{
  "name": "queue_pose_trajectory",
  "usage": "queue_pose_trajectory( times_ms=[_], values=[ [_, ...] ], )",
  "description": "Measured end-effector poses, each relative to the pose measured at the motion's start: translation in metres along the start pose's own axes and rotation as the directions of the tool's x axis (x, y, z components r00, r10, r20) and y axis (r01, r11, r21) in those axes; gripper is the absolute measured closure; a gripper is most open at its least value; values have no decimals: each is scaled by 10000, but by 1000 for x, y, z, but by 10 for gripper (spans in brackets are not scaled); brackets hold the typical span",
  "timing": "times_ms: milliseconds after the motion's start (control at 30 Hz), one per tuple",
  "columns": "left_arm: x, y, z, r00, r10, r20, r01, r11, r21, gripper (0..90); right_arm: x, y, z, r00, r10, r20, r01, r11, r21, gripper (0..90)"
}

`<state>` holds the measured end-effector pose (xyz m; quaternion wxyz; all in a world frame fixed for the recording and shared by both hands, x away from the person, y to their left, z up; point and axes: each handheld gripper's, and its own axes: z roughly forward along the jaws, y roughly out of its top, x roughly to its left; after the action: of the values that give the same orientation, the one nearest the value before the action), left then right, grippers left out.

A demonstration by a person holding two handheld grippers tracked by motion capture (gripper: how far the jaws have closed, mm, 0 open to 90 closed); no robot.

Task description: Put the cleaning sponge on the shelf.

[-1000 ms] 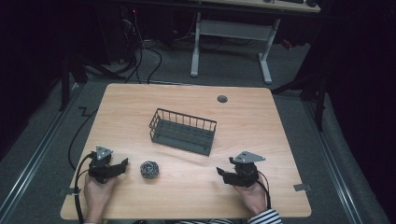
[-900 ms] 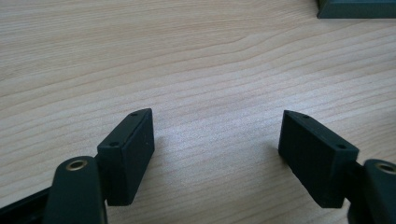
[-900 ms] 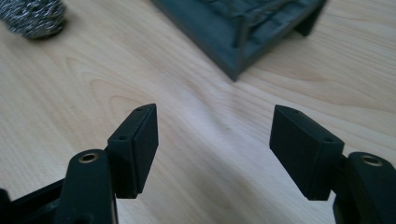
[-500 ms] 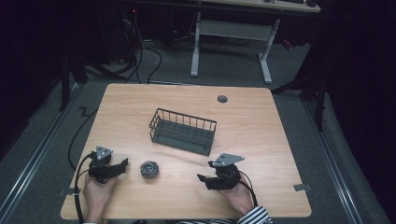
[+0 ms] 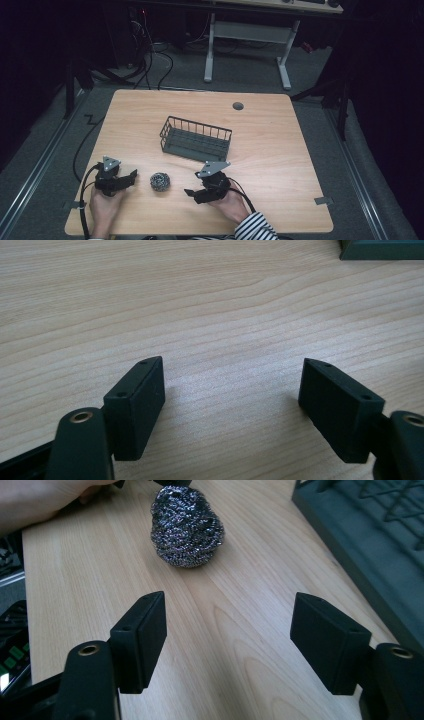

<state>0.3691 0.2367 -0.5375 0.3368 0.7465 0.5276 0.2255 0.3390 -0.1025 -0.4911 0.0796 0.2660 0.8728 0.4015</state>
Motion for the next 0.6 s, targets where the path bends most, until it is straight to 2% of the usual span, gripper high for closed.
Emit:
queue_pose_trajectory(
  times_ms=[167, 467, 600],
  values=[
    [0, 0, 0, 10000, 0, -5, 0, 10000, -13, 268, 5, 13, 15, 9996, -225, -154, 227, 9997, 96, 287],
    [0, 0, 0, 10000, 13, 0, -13, 10000, -9, 264, 14, 38, 46, 9961, -765, -446, 791, 9951, 598, 240],
    [0, 0, 1, 10000, 11, -1, -11, 10000, -10, 263, 16, 44, 58, 9960, -737, -514, 767, 9953, 589, 231]
  ],
)
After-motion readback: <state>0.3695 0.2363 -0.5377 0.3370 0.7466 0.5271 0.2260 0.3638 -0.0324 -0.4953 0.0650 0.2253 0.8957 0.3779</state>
